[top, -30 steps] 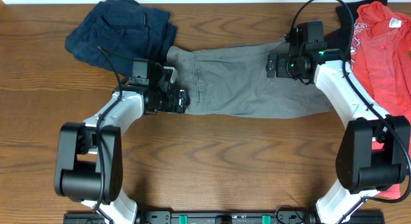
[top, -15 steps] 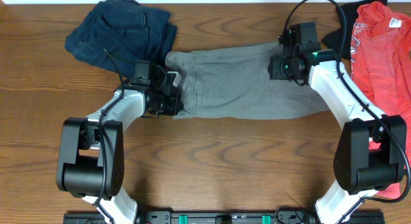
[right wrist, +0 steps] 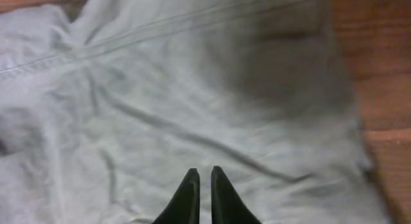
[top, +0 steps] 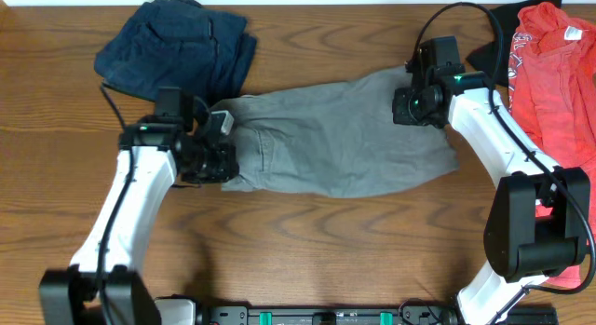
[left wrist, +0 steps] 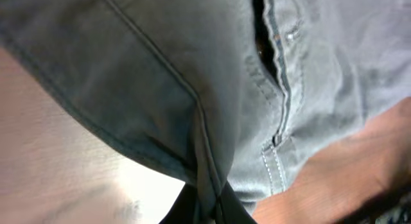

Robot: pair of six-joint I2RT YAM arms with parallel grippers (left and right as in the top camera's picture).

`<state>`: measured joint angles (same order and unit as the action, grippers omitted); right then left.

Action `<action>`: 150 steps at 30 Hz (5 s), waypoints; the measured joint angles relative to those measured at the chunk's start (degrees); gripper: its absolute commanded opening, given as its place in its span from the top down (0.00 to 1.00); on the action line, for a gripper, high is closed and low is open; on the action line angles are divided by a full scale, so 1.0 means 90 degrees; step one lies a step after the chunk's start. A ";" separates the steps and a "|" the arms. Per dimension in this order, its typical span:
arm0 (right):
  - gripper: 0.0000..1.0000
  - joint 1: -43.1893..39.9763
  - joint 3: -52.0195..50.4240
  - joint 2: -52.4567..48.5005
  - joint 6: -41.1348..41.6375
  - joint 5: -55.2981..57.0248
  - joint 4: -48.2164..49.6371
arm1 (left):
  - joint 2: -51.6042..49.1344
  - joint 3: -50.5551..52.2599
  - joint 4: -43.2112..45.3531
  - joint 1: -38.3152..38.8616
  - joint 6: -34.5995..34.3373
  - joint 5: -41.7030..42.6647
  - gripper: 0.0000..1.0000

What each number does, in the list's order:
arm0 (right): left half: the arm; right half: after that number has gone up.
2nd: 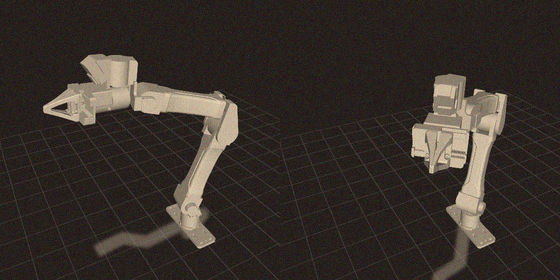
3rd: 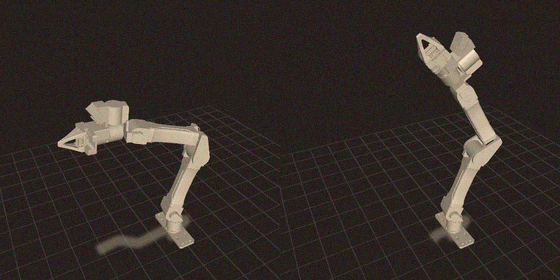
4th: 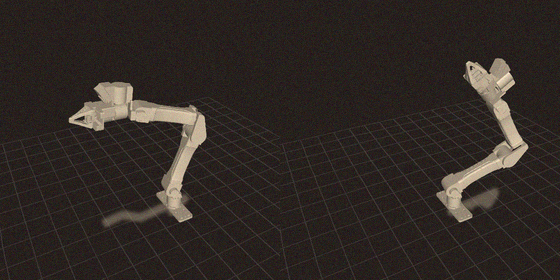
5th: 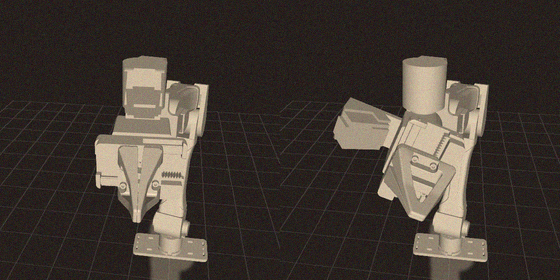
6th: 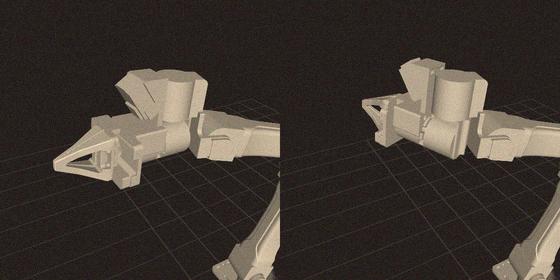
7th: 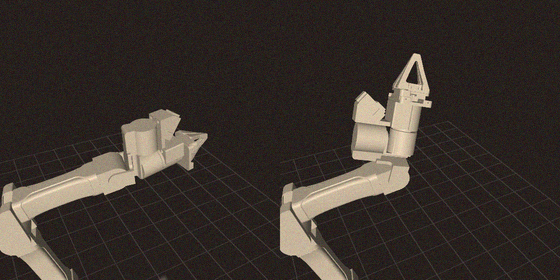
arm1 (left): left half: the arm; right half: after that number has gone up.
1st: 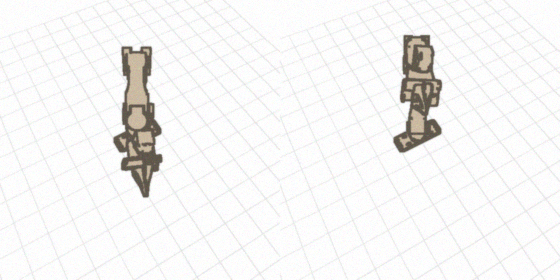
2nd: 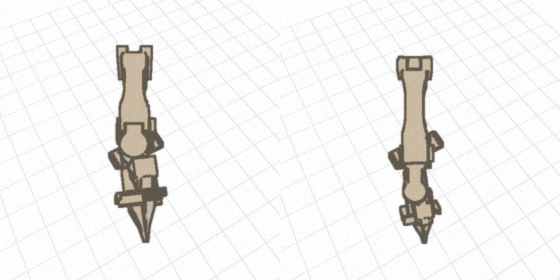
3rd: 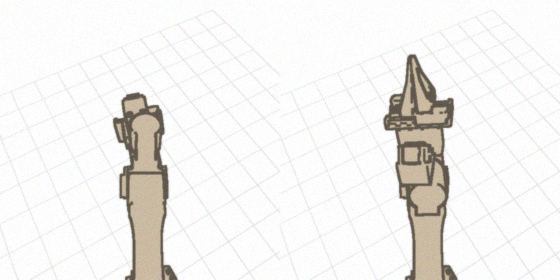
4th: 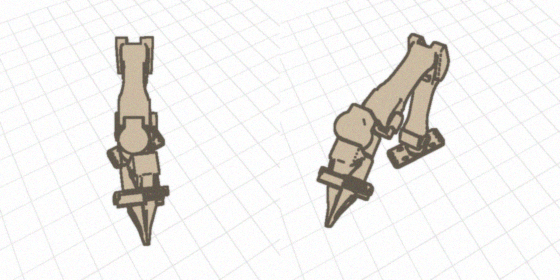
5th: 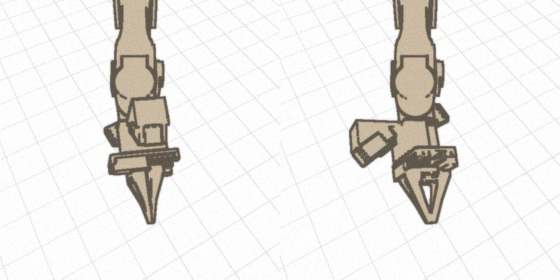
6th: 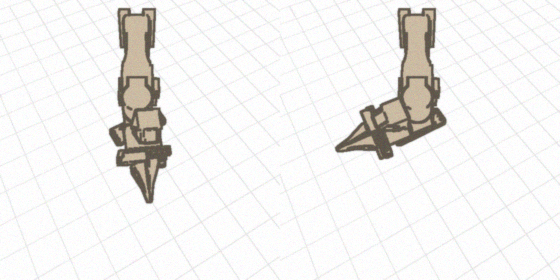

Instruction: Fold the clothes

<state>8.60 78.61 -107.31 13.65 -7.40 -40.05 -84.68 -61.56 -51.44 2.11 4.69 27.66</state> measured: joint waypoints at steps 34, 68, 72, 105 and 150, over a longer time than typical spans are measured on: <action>0.99 -0.0085 -0.0857 -0.0607 0.0440 -0.0372 0.0197 | -0.1695 -0.2040 0.1056 0.3220 0.0454 -0.0993 0.94; 0.92 -0.1236 -0.0391 -0.0622 0.0746 -0.1933 0.0539 | -0.2108 -0.2975 0.2324 0.5020 0.0311 -0.0627 0.57; 0.63 -0.1625 0.0248 -0.0449 0.0452 -0.2217 0.0061 | -0.2108 -0.2975 0.2659 0.5090 0.0267 -0.0588 0.00; 0.37 0.0937 0.0913 -0.0653 -0.2465 -0.0148 -0.0155 | -0.0605 -0.3638 -0.0107 0.0988 -0.0313 -0.0673 0.02; 0.10 -0.1562 0.0522 -0.0714 -0.1248 -0.0508 -0.2329 | -0.1120 -0.3638 -0.0112 0.1088 -0.0306 -0.0789 0.02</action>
<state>-5.45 83.31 -113.73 2.42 -11.97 -61.01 -94.76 -94.30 -52.45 11.90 1.93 20.56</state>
